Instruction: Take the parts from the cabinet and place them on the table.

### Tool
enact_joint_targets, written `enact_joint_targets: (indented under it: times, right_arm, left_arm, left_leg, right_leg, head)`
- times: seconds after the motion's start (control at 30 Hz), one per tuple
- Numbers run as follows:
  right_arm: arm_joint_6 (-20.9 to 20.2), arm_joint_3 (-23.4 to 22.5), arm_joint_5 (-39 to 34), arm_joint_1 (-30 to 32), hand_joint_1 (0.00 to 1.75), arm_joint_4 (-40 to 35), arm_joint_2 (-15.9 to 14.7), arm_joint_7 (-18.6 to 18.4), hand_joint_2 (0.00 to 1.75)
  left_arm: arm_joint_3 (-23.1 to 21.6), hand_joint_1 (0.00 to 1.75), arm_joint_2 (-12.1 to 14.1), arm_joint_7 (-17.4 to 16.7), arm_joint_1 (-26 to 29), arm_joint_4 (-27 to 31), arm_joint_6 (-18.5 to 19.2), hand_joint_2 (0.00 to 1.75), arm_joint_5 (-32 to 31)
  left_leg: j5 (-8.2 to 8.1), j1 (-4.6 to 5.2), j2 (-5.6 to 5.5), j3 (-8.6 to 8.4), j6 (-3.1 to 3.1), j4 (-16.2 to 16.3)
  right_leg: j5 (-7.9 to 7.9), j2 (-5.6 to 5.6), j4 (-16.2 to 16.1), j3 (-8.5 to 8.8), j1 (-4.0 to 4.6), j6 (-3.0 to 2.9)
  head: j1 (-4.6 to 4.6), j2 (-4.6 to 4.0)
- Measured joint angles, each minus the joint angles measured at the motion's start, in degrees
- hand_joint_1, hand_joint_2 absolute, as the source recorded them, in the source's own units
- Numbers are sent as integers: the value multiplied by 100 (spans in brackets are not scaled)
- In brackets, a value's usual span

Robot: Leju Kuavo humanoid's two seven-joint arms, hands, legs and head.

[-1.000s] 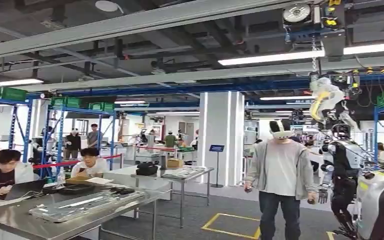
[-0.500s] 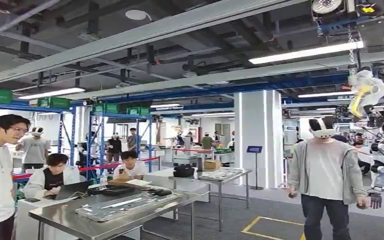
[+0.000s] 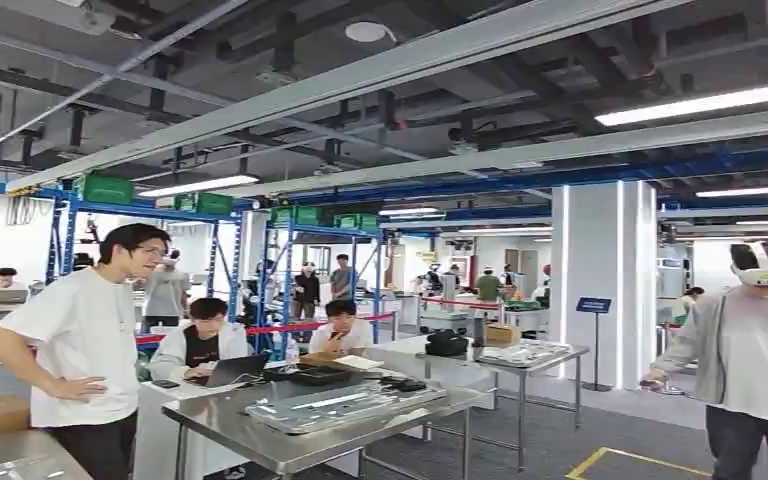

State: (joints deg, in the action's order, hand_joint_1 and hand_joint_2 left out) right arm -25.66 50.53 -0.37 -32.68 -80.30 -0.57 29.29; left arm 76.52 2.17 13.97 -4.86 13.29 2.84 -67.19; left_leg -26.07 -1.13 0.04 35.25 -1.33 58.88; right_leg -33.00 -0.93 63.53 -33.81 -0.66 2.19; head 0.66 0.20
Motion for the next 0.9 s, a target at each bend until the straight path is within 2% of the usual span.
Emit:
enact_joint_targets:
  times: [0.07,0.1,0.13,0.17,0.2,0.23,0.27,0.3,0.33,0.4,0.43,0.47,0.5,0.57,0.6,0.63,0.67,0.7,0.73,0.77,0.8,0.83,0.9]
  right_arm:
    - [-26,26,-39,14,175,48,-11,-41,175]
    - [-35,42,-63,30,175,72,-15,-52,175]
    - [-46,61,-83,39,175,94,-15,-59,175]
    - [-52,77,-90,37,175,109,-15,-72,175]
    - [-55,79,-92,34,175,111,-15,-79,175]
    - [-59,79,-103,28,175,111,-15,-83,175]
    - [-70,79,-131,15,175,118,-15,-92,175]
    - [-81,79,-162,3,175,131,-15,-96,175]
    - [-83,79,-175,-6,175,142,-15,-106,175]
    - [-96,81,-205,-15,175,153,-4,-118,175]
    - [-98,81,-223,-19,175,153,15,-118,175]
    - [-100,83,-244,-23,175,164,31,-120,175]
    - [-103,83,-271,-28,175,168,37,-118,175]
    - [-98,83,-304,4,175,201,31,-120,175]
    - [-96,83,-319,34,175,219,31,-120,175]
    - [-92,83,-332,68,175,229,31,-116,175]
    - [-87,83,-341,88,175,234,26,-116,175]
    - [-85,83,-345,93,175,236,20,-116,175]
    - [-83,81,-347,92,175,236,18,-114,175]
    - [-74,76,-352,93,175,236,18,-114,175]
    - [-63,66,-358,95,175,232,7,-109,175]
    - [-59,63,-356,103,175,232,2,-109,175]
    - [-55,61,-356,106,175,232,0,-107,175]
  left_arm:
    - [0,0,-33,-28,-7,0,0,175,0]
    - [0,0,-50,-42,-4,0,2,175,0]
    - [0,0,-66,-52,3,0,2,175,0]
    - [0,0,-77,-55,11,0,2,175,0]
    - [0,0,-101,-55,10,0,2,175,0]
    - [0,0,-127,-55,4,0,9,175,0]
    - [0,0,-180,-55,2,-2,18,175,4]
    - [0,0,-208,-57,-5,-4,20,175,4]
    - [0,0,-214,-57,0,-4,22,175,7]
    - [2,0,-236,-63,33,-4,26,175,9]
    - [2,0,-236,-66,36,-4,31,175,15]
    - [2,0,-256,-70,36,-4,33,175,15]
    - [2,0,-258,-81,24,-4,31,175,15]
    - [2,0,-258,-96,2,-4,28,175,15]
    - [2,0,-260,-107,5,-4,31,175,15]
    - [2,0,-265,-114,27,-4,35,175,15]
    - [2,0,-273,-116,45,-4,35,175,15]
    - [2,0,-278,-116,53,-4,35,175,15]
    - [2,0,-278,-114,52,-4,35,175,15]
    - [2,0,-299,-111,43,-4,35,175,15]
    - [2,0,-330,-107,25,-9,35,175,15]
    - [4,0,-326,-107,10,-9,33,175,15]
    - [4,0,-326,-94,47,-9,33,175,15]
  left_leg:
    - [2,38,-97,4,-36,2]
    - [3,64,-158,3,-48,3]
    - [5,82,-218,0,-52,3]
    - [7,101,-294,-4,-55,3]
    - [11,111,-362,-9,-61,3]
    - [11,111,-427,-16,-61,3]
    - [15,94,-471,-13,-58,0]
    - [24,90,-538,7,-43,6]
    - [36,61,-572,26,-21,5]
    - [74,53,-681,39,39,-40]
    - [57,78,-691,38,47,-40]
    - [-55,112,-436,84,72,52]
    - [-257,101,-268,220,104,337]
    - [-640,43,-133,618,181,1189]
    - [-725,10,-109,777,223,1516]
    - [-668,-27,-88,792,261,1558]
    - [-490,-67,-61,676,306,1328]
    - [-259,-101,-17,470,350,927]
    - [-20,-129,73,218,392,442]
    - [18,-129,302,47,447,91]
    - [-22,-53,343,28,376,26]
    - [-45,-52,320,55,254,76]
    - [-69,-16,206,68,164,81]
  right_leg:
    - [-377,48,919,-440,8,-9]
    - [-420,57,1221,-601,12,-28]
    - [-315,65,1205,-619,24,-55]
    - [-73,88,888,-493,59,-109]
    - [203,135,411,-287,89,-169]
    - [468,243,-118,-49,128,-239]
    - [513,497,-465,110,158,-320]
    - [531,498,-552,140,138,-320]
    - [516,479,-565,155,169,-317]
    - [525,380,-605,172,166,-333]
    - [590,289,-741,222,83,-323]
    - [612,240,-801,250,88,-330]
    - [618,173,-810,258,87,-337]
    - [604,19,-806,257,89,-331]
    - [596,-57,-803,253,86,-325]
    - [586,-120,-801,258,75,-310]
    - [566,-177,-792,263,57,-280]
    - [541,-224,-764,263,36,-241]
    - [502,-273,-719,266,9,-192]
    - [448,-314,-660,261,21,-126]
    - [410,-344,-589,237,52,-74]
    - [407,-374,-604,241,59,-61]
    - [392,-491,-625,297,41,-33]
  head:
    - [0,0]
    - [0,0]
    - [0,0]
    - [0,0]
    - [0,0]
    - [0,0]
    - [2,0]
    - [-2,0]
    - [0,0]
    - [-2,0]
    - [-2,0]
    - [-2,0]
    - [-2,0]
    - [0,0]
    - [0,0]
    - [0,0]
    - [0,0]
    - [0,0]
    - [0,0]
    - [0,0]
    - [2,0]
    - [-11,0]
    - [-13,0]
